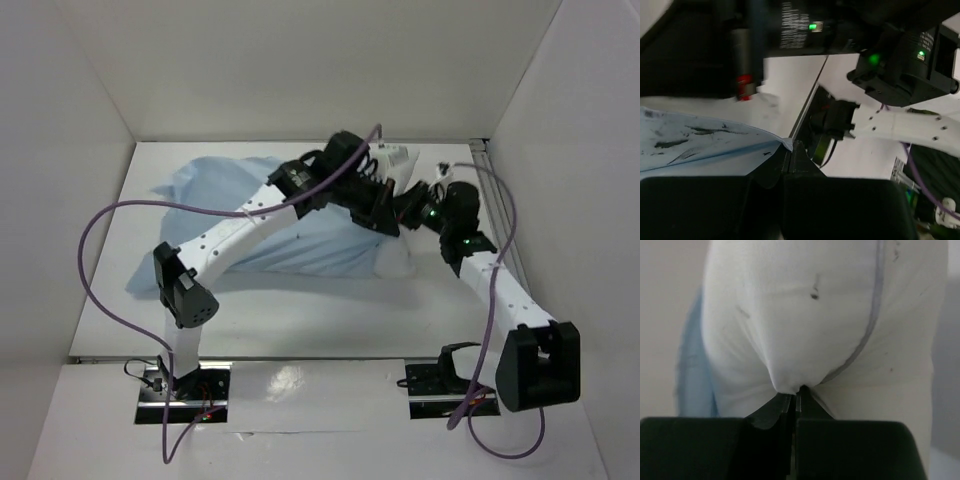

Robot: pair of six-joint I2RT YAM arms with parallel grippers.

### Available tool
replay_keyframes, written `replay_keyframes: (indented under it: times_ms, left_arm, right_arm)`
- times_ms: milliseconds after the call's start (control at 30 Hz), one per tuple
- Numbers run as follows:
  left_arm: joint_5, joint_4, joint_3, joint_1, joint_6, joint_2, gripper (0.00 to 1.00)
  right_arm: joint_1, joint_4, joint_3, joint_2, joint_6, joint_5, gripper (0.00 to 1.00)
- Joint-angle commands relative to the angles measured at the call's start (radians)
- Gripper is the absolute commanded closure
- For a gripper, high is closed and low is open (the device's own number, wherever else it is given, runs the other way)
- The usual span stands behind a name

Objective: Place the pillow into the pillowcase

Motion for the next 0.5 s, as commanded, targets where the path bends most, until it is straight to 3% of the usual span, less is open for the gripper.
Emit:
replay_keyframes:
  times_ms: [0, 133, 167, 200, 333, 400, 467]
  left_arm:
    - [0.176, 0.176, -0.070, -0.068, -0.072, 0.022, 1.00]
    - [0.167, 0.165, -0.140, -0.080, -0.081, 0.021, 1.00]
    - [0.132, 0.120, -0.141, -0.080, -0.066, 0.021, 0.96]
    - [0.113, 0.089, -0.121, -0.080, -0.038, 0.021, 0.85]
    - [0.026, -0.065, 0.022, -0.032, 0.035, 0.007, 0.20]
    - [-0.042, -0.091, 0.031, 0.000, 0.046, -0.028, 0.08]
    - [-0.074, -0.100, 0.019, 0.050, 0.060, -0.051, 0.10]
  right_arm:
    - [0.095, 0.069, -0.200, 0.064, 0.111, 0.012, 1.00]
    - [0.086, 0.082, -0.277, 0.013, 0.122, 0.033, 1.00]
    - [0.086, 0.048, -0.277, 0.004, 0.099, 0.045, 1.00]
    - [0.086, 0.031, -0.262, -0.007, 0.087, 0.046, 1.00]
    - [0.086, -0.009, -0.250, -0.016, 0.051, 0.055, 1.00]
    - [0.086, -0.009, -0.260, -0.025, 0.042, 0.032, 1.00]
    - [0.095, -0.009, -0.286, -0.048, 0.033, 0.032, 1.00]
